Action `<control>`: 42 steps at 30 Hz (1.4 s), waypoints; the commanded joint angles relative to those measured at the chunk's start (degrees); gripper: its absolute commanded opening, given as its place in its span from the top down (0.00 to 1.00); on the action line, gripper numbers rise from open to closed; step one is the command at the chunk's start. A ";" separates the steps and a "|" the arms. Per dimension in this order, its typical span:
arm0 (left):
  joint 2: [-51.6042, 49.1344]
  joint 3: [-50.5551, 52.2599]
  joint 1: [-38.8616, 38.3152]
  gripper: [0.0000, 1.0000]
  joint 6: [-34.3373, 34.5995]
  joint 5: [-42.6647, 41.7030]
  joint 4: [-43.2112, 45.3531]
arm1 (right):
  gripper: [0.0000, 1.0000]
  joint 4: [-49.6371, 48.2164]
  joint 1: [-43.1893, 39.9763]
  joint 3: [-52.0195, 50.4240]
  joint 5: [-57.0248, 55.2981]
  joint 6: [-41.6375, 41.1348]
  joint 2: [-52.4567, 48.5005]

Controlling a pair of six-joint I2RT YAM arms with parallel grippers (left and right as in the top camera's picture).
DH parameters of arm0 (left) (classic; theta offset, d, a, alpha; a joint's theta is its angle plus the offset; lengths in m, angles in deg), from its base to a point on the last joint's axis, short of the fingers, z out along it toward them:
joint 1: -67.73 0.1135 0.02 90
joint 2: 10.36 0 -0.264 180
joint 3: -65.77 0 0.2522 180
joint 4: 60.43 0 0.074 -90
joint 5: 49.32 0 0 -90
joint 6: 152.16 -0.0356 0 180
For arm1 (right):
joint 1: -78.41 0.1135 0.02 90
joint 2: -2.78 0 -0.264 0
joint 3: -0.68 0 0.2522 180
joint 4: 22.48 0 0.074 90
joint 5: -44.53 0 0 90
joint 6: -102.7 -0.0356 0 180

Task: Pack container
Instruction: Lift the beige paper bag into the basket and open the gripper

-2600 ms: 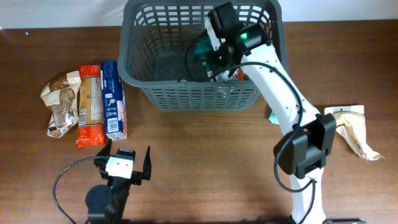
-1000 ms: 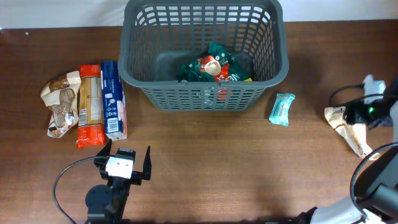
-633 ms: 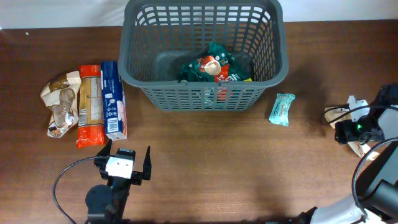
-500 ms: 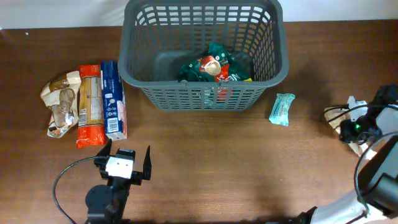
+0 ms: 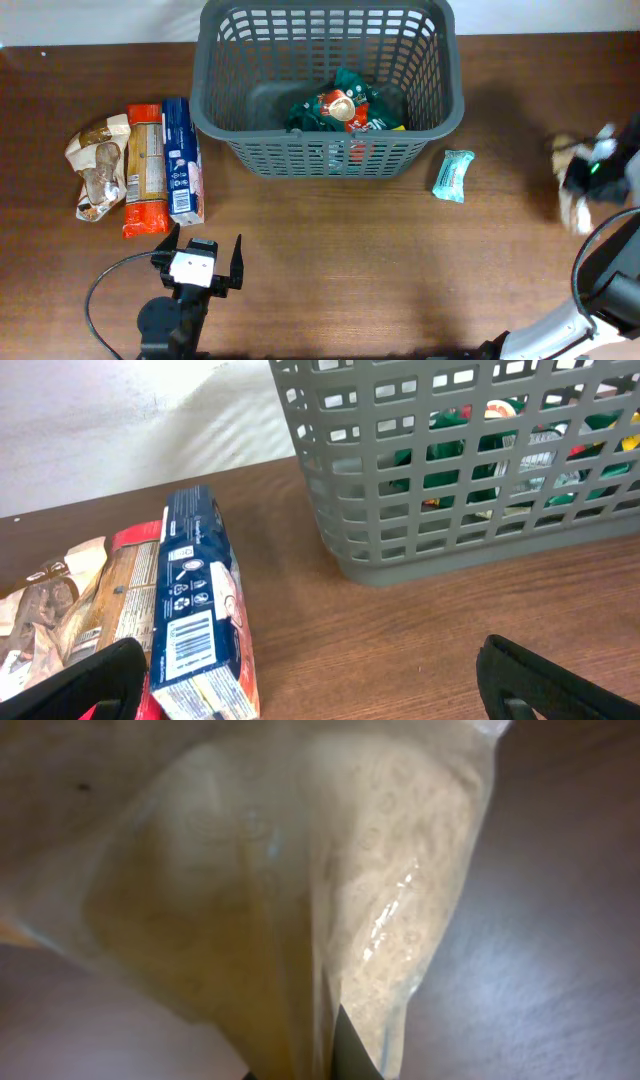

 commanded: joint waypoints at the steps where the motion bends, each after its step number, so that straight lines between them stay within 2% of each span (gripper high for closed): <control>1: 0.52 0.33 -0.26 0.01 0.50 -0.59 0.09 | 0.96 3.76 1.55 20.68 16.61 -9.92 4.37; 4: 0.52 0.33 -0.26 0.01 0.50 -0.59 0.09 | 0.96 9.84 5.95 39.54 23.04 -10.64 4.44; 6: 0.52 0.33 -0.26 0.01 0.50 -0.59 0.09 | 0.96 12.09 10.78 50.69 23.10 -9.97 4.44; 8: 0.52 0.33 -0.26 0.01 0.50 -0.61 0.09 | 0.96 12.96 16.72 58.80 22.91 -8.35 4.44; 11: 0.52 0.33 -0.26 0.01 0.50 -0.59 0.07 | 0.96 12.66 27.89 65.68 22.84 -2.86 4.44; 17: 0.52 0.33 -0.26 0.01 0.50 -0.59 0.09 | 0.96 10.84 48.37 65.75 14.71 8.50 1.20; 20: 0.52 0.33 -0.26 0.01 0.50 -0.59 0.09 | 0.96 9.70 54.40 65.75 9.70 11.10 -4.07; 30: 0.52 0.33 -0.26 0.01 0.50 -0.59 0.09 | 0.97 11.56 59.60 65.75 8.07 10.47 -21.09; 35: 0.52 0.33 -0.26 0.01 0.48 -0.59 0.07 | 0.96 10.01 61.11 65.57 8.07 6.84 -24.92; 42: 0.52 0.33 -0.26 0.01 0.50 -0.59 0.07 | 0.96 8.92 63.69 65.20 8.07 6.51 -29.31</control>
